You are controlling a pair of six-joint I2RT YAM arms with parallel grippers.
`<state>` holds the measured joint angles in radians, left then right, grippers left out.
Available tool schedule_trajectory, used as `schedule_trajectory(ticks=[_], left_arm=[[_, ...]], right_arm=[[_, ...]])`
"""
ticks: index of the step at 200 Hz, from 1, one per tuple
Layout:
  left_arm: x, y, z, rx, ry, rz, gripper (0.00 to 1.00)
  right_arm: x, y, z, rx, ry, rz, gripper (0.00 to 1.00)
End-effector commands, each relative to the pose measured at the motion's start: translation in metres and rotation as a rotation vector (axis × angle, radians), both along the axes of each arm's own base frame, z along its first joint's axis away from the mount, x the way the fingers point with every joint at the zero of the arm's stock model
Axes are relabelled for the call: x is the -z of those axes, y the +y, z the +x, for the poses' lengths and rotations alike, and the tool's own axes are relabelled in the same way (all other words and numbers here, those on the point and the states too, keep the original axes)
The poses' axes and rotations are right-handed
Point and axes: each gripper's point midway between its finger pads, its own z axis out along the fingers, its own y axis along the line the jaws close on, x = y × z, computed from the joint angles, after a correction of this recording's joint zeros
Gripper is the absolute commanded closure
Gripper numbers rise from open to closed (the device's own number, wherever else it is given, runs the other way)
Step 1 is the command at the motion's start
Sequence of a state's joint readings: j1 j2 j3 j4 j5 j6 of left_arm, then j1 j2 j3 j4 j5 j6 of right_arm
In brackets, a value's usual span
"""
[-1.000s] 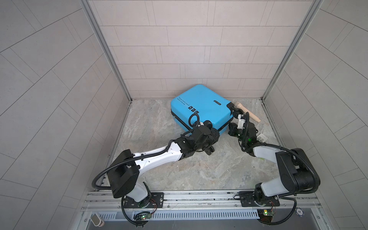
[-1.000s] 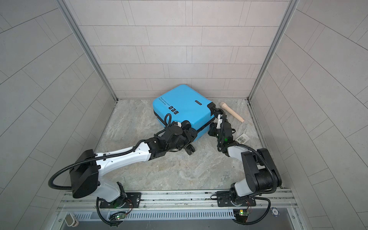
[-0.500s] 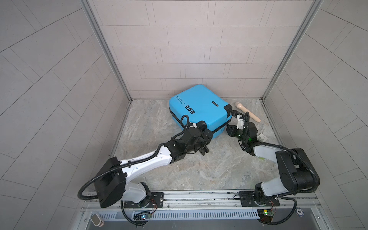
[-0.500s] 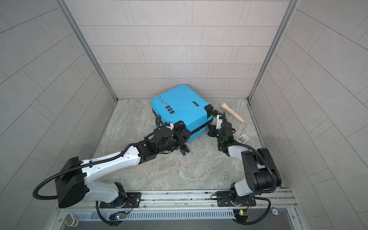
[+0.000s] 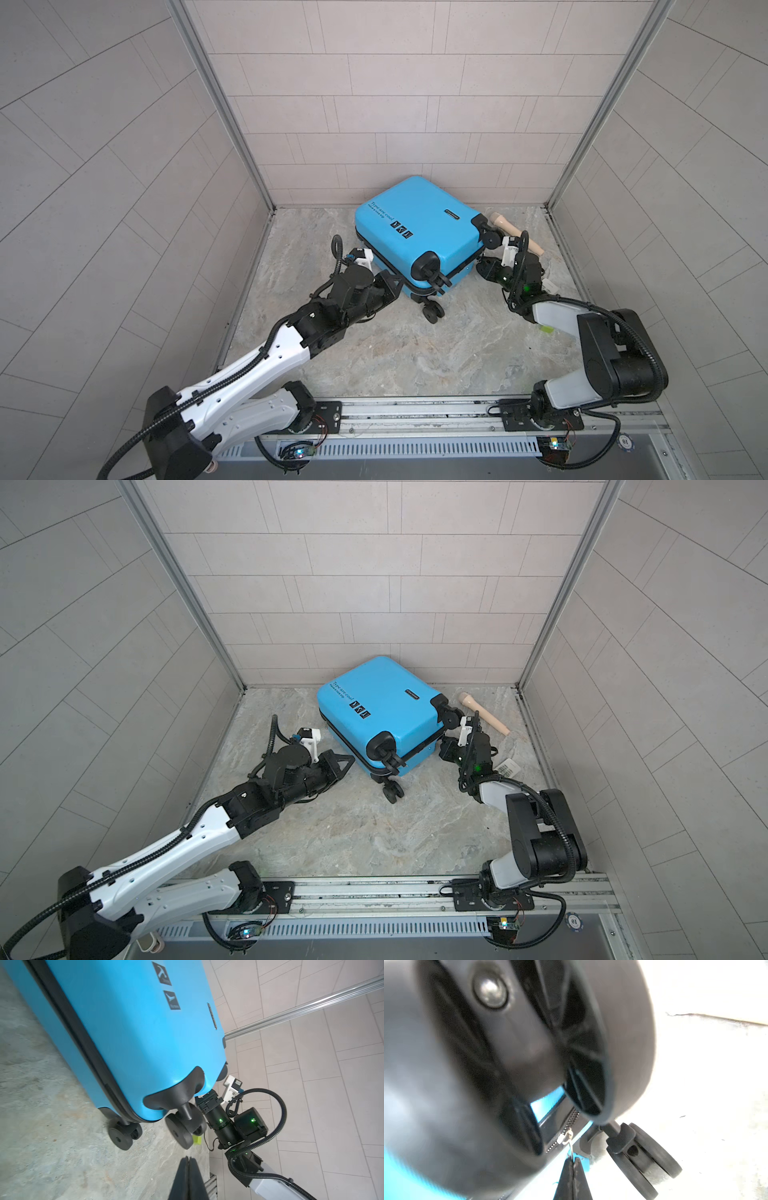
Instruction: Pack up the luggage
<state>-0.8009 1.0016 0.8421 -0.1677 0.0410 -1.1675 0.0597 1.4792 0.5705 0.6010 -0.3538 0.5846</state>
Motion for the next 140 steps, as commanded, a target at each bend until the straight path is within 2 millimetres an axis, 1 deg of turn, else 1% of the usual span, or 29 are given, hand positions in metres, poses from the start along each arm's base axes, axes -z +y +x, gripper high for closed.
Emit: schedule_trajectory(ticks=[1,9,12,15,32,55,77,83,96,117,140], left_arm=[[0.011,0.003,-0.005,0.020,0.038,0.055,0.87],[0.010,-0.004,-0.005,0.038,0.058,0.041,0.64],[0.010,-0.008,-0.006,0.049,0.067,0.036,0.58],[0.009,-0.011,-0.006,0.061,0.076,0.029,0.54],[0.007,-0.036,-0.010,0.123,0.113,0.010,0.39],[-0.002,-0.073,-0.011,0.164,0.118,-0.066,0.24],[-0.001,-0.102,-0.010,0.188,0.148,-0.138,0.18],[0.001,-0.108,-0.009,0.192,0.156,-0.144,0.14],[0.005,-0.118,-0.004,0.195,0.167,-0.145,0.12],[0.008,-0.127,0.008,0.173,0.164,-0.131,0.11],[0.009,-0.131,0.025,0.116,0.138,-0.129,0.10]], right_arm=[[0.013,-0.010,-0.005,0.045,0.061,-0.009,1.00],[0.014,-0.008,-0.007,0.041,0.065,-0.018,1.00],[0.015,-0.008,-0.008,0.040,0.069,-0.022,1.00],[0.015,-0.007,-0.009,0.038,0.069,-0.023,1.00],[0.016,-0.005,-0.011,0.036,0.072,-0.032,1.00],[0.017,-0.004,-0.014,0.037,0.077,-0.034,1.00],[0.017,0.001,-0.016,0.029,0.077,-0.042,1.00],[0.018,0.001,-0.016,0.027,0.077,-0.046,1.00],[0.018,0.003,-0.016,0.024,0.077,-0.052,1.00],[0.018,0.005,-0.016,0.019,0.076,-0.052,1.00],[0.018,0.005,-0.016,0.019,0.075,-0.049,1.00]])
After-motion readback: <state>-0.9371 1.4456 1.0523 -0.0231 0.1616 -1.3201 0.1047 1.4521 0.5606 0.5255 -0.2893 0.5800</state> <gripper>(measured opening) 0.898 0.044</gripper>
